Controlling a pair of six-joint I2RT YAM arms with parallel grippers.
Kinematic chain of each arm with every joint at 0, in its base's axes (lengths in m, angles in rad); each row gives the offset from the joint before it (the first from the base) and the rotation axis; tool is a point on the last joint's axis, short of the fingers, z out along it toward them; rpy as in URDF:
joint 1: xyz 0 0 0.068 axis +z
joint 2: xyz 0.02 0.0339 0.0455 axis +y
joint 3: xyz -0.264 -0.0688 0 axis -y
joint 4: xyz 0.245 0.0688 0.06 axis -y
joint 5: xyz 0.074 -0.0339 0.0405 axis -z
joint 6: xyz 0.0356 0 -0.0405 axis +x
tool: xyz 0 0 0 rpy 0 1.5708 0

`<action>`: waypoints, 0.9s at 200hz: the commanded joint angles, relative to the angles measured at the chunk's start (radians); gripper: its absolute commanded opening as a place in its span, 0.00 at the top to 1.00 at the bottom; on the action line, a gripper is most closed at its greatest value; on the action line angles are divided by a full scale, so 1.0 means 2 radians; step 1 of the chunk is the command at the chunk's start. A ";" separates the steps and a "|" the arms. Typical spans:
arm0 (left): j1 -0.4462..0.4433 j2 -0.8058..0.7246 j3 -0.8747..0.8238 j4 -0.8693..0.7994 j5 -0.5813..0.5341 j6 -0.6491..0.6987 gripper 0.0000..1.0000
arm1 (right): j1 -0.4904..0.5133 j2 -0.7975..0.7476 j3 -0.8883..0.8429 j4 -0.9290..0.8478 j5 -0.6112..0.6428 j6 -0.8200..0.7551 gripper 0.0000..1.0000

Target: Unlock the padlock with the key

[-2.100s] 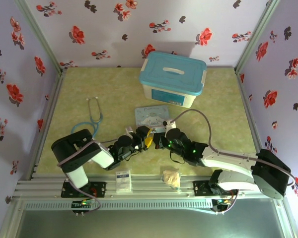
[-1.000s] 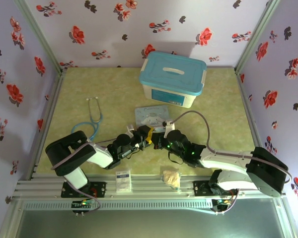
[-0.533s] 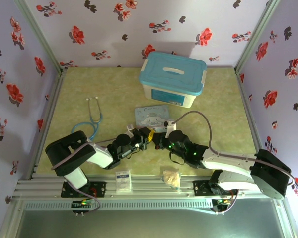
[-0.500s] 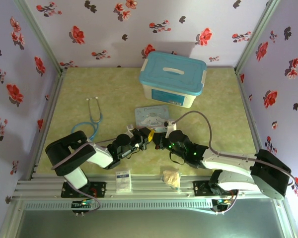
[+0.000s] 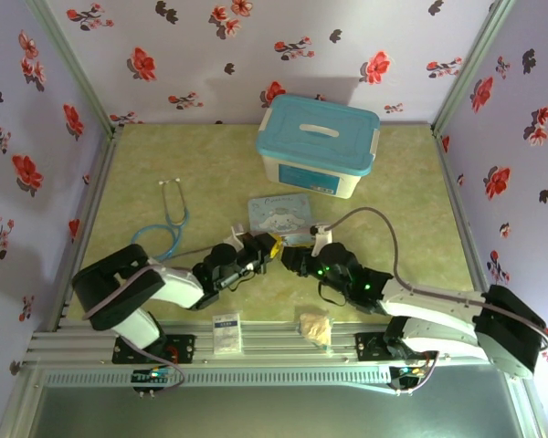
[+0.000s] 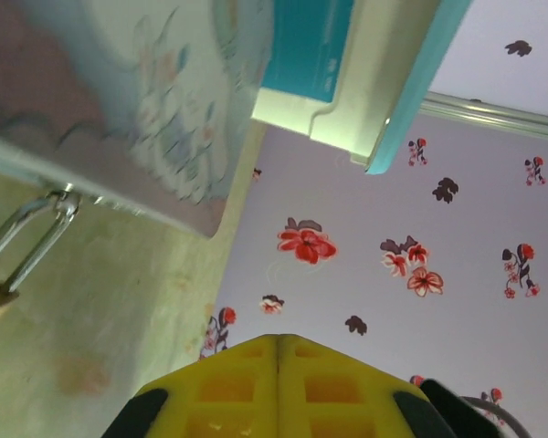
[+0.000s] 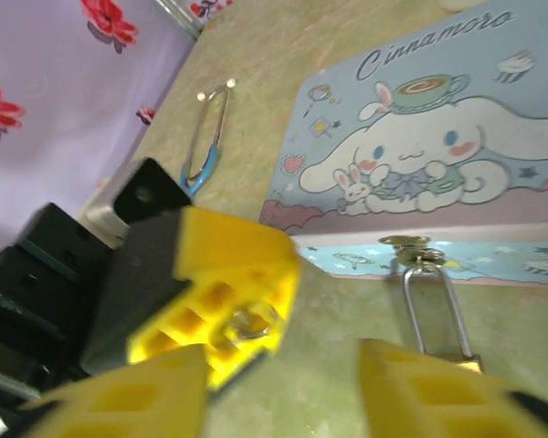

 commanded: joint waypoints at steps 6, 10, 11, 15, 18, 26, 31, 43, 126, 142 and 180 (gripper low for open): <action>0.015 -0.095 0.050 -0.171 0.010 0.166 1.00 | -0.053 -0.063 -0.028 0.008 -0.076 0.019 0.20; 0.017 -0.110 0.063 -0.208 0.013 0.192 1.00 | -0.064 -0.071 -0.032 0.011 -0.092 0.022 0.20; 0.017 -0.113 0.066 -0.217 0.014 0.198 1.00 | -0.067 -0.073 -0.032 0.012 -0.096 0.023 0.20; 0.018 -0.127 0.079 -0.253 0.016 0.225 1.00 | -0.077 -0.081 -0.035 0.018 -0.111 0.027 0.19; 0.018 -0.136 0.090 -0.275 0.016 0.248 1.00 | -0.085 -0.086 -0.038 0.025 -0.122 0.030 0.19; 0.018 -0.155 0.115 -0.328 0.022 0.303 1.00 | -0.104 -0.098 -0.047 0.051 -0.154 0.037 0.19; 0.018 -0.164 0.134 -0.358 0.028 0.335 1.00 | -0.114 -0.105 -0.052 0.073 -0.175 0.040 0.19; 0.019 -0.177 0.161 -0.396 0.050 0.393 1.00 | -0.128 -0.114 -0.059 0.127 -0.221 0.045 0.18; 0.018 -0.221 0.216 -0.405 0.146 0.505 1.00 | -0.132 -0.068 -0.014 0.295 -0.350 0.035 0.34; 0.015 -0.228 0.214 -0.389 0.151 0.503 1.00 | -0.132 -0.053 -0.009 0.309 -0.355 0.036 0.39; 0.014 -0.237 0.204 -0.358 0.153 0.487 1.00 | -0.131 -0.026 0.004 0.347 -0.374 0.052 0.49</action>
